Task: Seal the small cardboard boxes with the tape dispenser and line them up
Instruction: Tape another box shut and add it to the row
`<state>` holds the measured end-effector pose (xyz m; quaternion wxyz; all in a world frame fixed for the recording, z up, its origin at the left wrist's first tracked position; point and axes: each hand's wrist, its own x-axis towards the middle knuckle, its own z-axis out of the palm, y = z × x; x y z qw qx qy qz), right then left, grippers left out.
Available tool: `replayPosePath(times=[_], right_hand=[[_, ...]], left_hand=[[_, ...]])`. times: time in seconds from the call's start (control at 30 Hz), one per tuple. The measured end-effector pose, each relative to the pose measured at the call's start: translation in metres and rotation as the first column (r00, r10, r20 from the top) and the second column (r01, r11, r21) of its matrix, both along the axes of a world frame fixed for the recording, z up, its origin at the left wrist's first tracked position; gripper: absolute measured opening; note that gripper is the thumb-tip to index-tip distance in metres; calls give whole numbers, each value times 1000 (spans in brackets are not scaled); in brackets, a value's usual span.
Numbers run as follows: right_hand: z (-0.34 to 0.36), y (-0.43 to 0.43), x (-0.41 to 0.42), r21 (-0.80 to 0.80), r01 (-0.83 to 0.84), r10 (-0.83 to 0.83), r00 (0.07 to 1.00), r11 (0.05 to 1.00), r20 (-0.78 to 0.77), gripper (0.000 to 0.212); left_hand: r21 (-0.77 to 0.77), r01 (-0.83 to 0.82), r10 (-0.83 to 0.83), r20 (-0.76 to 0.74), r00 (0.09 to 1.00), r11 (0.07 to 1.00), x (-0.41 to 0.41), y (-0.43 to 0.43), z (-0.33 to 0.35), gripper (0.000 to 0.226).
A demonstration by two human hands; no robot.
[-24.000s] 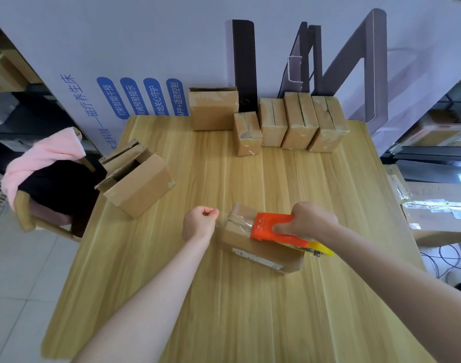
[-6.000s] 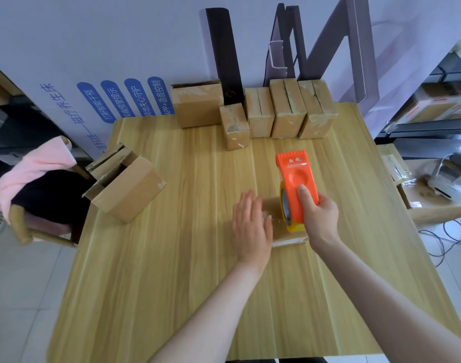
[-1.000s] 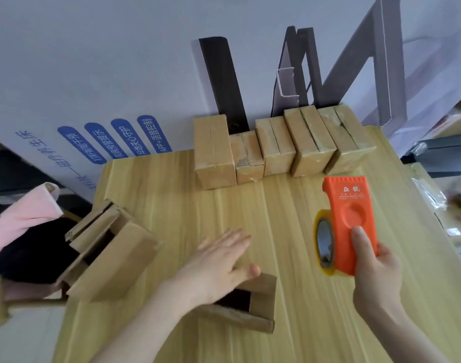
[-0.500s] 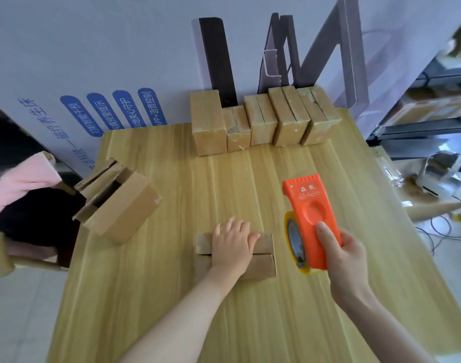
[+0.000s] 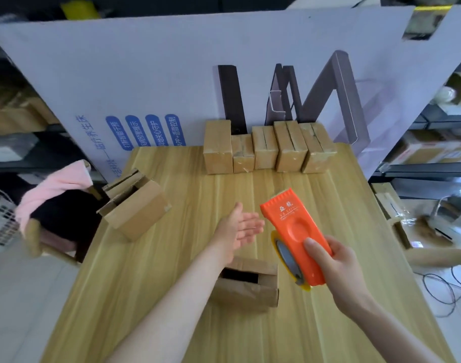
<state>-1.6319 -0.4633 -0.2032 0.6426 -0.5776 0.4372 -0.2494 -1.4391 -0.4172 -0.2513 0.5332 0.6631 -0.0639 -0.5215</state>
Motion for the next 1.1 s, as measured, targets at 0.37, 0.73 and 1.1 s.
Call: replayPosePath(times=[0.37, 0.73, 1.1], right_hand=[[12, -5, -10, -277, -285, 244, 954, 918, -174, 20], [18, -11, -10, -301, -311, 265, 946, 901, -185, 23], [25, -17, -11, -350, -261, 208, 961, 900, -183, 40]], left_hand=[[-125, 143, -90, 357, 930, 982, -8, 35, 87, 22], [-70, 89, -46, 474, 879, 994, -4, 27, 93, 17], [-63, 155, -101, 513, 853, 986, 1, 12, 89, 23]])
